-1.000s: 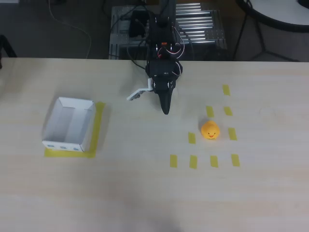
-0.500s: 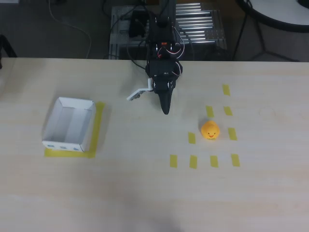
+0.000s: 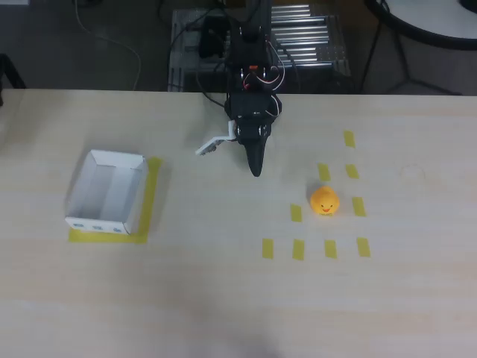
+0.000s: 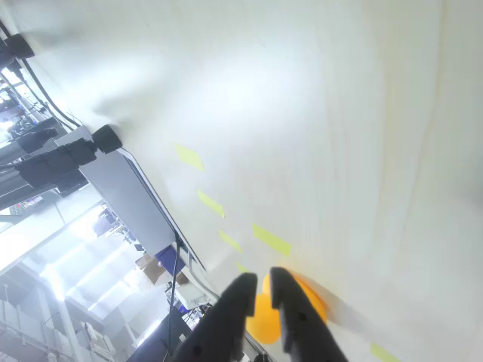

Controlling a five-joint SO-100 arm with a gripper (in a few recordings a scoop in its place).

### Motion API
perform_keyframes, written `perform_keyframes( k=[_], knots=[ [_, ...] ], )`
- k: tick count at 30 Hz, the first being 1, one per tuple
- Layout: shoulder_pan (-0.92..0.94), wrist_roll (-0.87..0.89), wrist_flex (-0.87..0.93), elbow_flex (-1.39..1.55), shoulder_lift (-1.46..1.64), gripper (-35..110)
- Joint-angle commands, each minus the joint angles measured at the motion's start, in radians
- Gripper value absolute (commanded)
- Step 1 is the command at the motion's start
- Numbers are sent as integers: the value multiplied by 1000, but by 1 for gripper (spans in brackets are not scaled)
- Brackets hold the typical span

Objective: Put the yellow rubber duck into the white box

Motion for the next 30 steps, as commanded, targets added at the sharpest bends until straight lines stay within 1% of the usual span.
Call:
perform_keyframes(
  k=[1, 6, 9, 13, 15, 17, 19, 21, 22, 25, 26, 27, 30],
  knots=[
    [-3, 3, 14, 15, 51, 0],
    [-15, -14, 14, 14, 51, 0],
    [-20, -63, -26, -43, -34, 0],
    [0, -172, -46, -373, -330, 0],
    [-25, -256, 37, -615, -523, 0],
    [-80, -400, 138, -833, -689, 0],
    [-130, -469, 239, -1006, -819, 8],
    [-156, -531, 291, -1117, -917, 22],
    [-173, -566, 310, -1155, -965, 28],
    [-244, -718, 347, -1221, -1098, 36],
    [-270, -759, 357, -1239, -1144, 46],
    [-299, -796, 379, -1262, -1198, 50],
    [-351, -798, 422, -1371, -1355, 49]
  ],
)
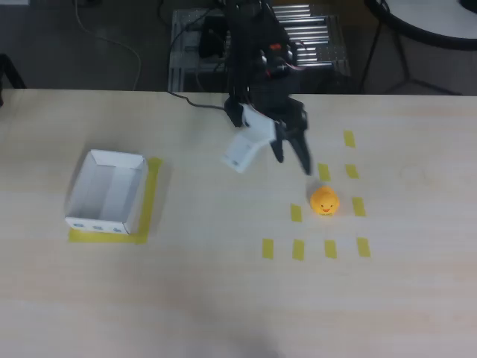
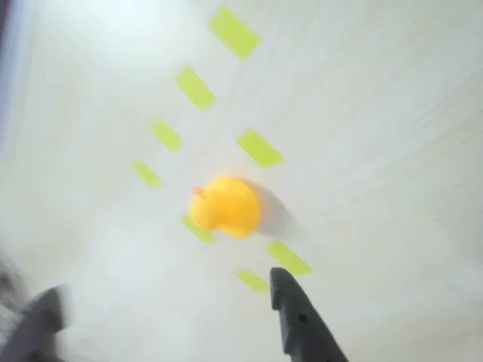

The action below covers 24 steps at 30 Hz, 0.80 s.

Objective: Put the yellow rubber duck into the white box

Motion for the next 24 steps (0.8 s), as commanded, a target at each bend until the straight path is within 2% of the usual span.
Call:
perform_keyframes(
  k=[1, 5, 8, 13, 24],
  knots=[
    [-109, -81, 71, -235, -209, 49],
    [-160, -143, 71, -262, -368, 62],
    [-193, -176, 57, -249, -454, 64],
    [-227, -120, 17, -301, -591, 64],
    [-221, -61, -54, -407, -692, 44]
  ],
)
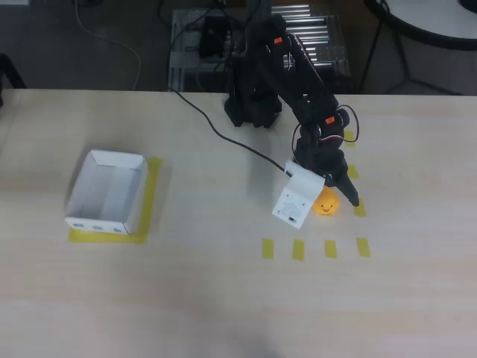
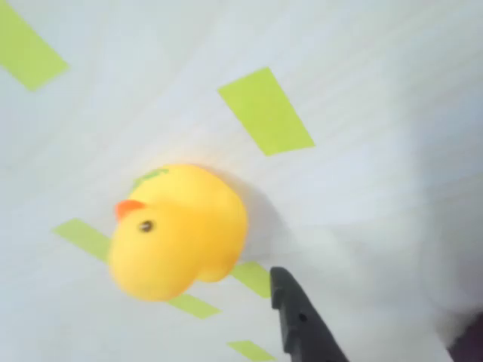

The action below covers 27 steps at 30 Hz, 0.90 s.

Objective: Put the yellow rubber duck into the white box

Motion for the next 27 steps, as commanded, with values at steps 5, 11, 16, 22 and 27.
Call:
perform_keyframes(
  k=[5, 11, 16, 22, 27],
  knots=[
    [-14, 17, -58, -103, -12, 40],
    [-11, 32, -117, -84, -41, 30],
    [-14, 69, -130, -114, -61, 0],
    [-9, 98, -115, -169, -66, 0],
    [58, 221, -81, -232, 124, 0]
  ],
)
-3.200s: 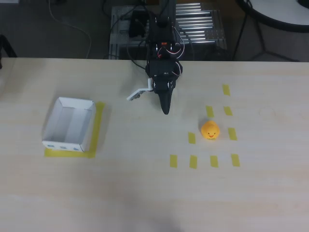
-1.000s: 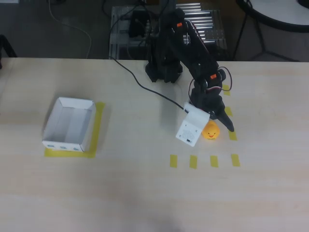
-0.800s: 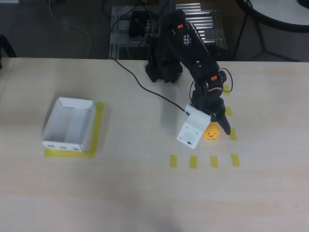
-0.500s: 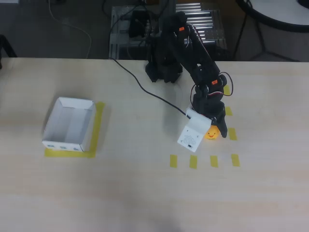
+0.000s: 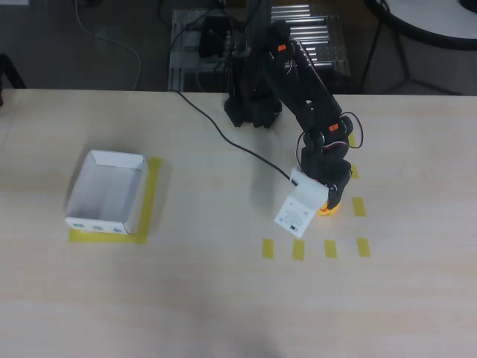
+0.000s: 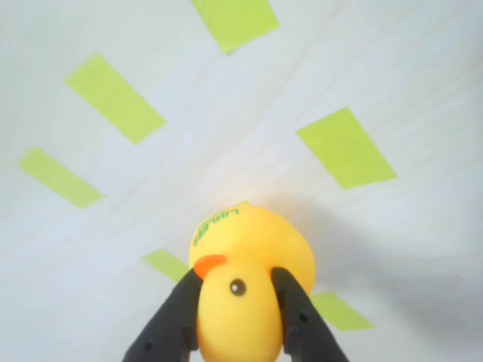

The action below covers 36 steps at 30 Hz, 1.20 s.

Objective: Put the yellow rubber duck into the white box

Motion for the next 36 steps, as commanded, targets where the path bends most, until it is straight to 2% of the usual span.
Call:
perform_keyframes(
  k=[1, 5, 8, 15, 20, 26, 31, 36],
  knots=[
    [78, 89, 40, -146, 284, 0],
    [253, 118, 67, -140, 643, 0],
    [486, 121, 23, -77, 890, 0],
    [1150, 112, -281, 328, 1244, 6],
    [1365, -23, -422, 430, 1045, 0],
    [1491, -31, -566, 282, 584, 0],
    [1519, -51, -526, 52, 288, 0],
    [1517, -112, -514, -34, 127, 0]
  ],
)
